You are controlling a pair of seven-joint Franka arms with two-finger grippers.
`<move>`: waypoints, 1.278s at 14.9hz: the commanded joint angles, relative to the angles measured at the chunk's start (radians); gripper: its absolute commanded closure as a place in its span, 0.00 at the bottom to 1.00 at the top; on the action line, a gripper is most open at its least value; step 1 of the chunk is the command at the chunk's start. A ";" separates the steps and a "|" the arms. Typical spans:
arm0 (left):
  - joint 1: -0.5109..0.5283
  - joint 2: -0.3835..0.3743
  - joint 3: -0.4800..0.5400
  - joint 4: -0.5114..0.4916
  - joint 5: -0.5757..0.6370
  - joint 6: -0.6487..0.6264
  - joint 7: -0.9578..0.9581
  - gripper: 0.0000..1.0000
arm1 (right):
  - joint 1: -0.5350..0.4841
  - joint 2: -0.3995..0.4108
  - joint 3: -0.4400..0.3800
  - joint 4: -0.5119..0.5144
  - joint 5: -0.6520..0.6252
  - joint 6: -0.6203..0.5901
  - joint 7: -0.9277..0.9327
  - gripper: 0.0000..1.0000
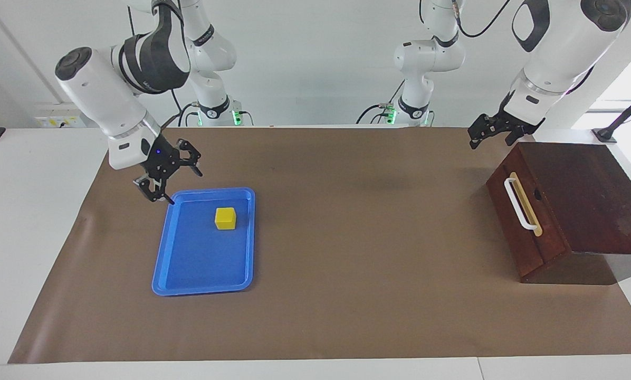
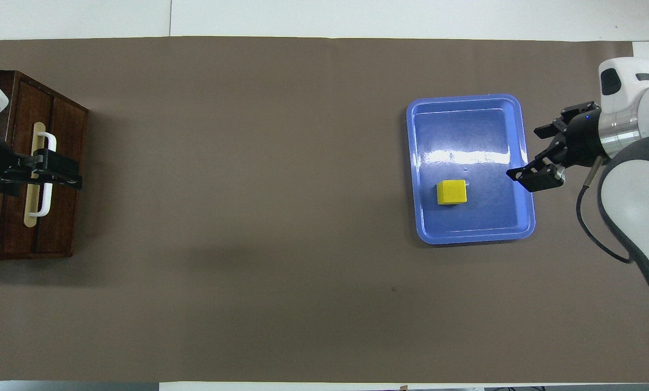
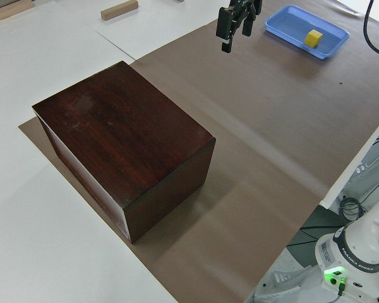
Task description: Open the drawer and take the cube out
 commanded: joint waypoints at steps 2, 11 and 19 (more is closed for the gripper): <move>0.002 0.000 0.002 0.013 0.011 0.009 0.041 0.00 | 0.011 -0.003 -0.031 0.156 -0.118 -0.230 0.280 0.00; 0.004 -0.001 0.008 -0.003 0.013 0.054 0.084 0.00 | 0.080 -0.059 -0.125 0.325 -0.244 -0.588 0.703 0.00; 0.004 -0.001 0.008 -0.010 0.013 0.066 0.084 0.00 | 0.068 -0.077 -0.123 0.233 -0.253 -0.484 0.783 0.00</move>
